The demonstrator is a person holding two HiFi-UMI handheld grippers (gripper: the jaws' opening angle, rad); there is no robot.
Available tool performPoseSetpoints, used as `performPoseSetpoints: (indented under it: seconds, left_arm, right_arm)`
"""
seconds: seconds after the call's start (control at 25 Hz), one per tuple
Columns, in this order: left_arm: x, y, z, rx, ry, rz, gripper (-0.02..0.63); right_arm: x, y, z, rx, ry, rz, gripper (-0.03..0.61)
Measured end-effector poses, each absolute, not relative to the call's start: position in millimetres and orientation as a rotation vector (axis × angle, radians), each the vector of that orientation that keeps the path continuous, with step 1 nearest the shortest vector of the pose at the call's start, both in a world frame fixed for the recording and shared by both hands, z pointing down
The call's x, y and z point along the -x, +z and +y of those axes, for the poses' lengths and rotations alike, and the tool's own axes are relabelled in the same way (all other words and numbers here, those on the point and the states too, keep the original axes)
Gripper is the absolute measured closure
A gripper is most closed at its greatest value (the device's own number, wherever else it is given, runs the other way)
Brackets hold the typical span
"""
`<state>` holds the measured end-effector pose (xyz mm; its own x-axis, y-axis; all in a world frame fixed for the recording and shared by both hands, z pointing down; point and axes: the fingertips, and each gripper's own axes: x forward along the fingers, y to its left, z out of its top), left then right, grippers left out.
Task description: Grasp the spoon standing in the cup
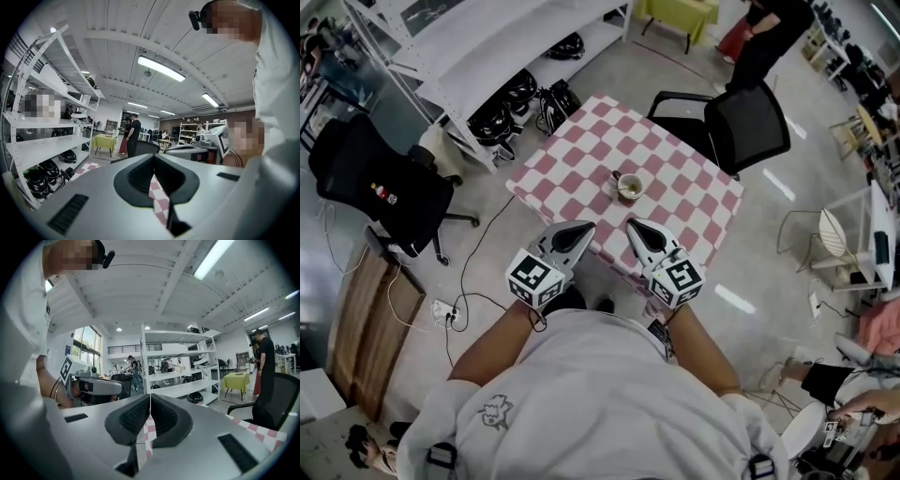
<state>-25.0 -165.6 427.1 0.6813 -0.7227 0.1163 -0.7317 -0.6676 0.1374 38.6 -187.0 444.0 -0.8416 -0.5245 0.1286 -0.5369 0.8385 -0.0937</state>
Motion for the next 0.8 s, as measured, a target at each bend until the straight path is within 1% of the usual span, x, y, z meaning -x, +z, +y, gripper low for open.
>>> performPoseSetpoints:
  seconds: [0.8]
  left_arm:
    - [62, 481, -240, -2.667, 0.202, -1.067, 0.600]
  right_arm:
    - [-17, 507, -255, -0.948, 0.298, -2.807, 0.545]
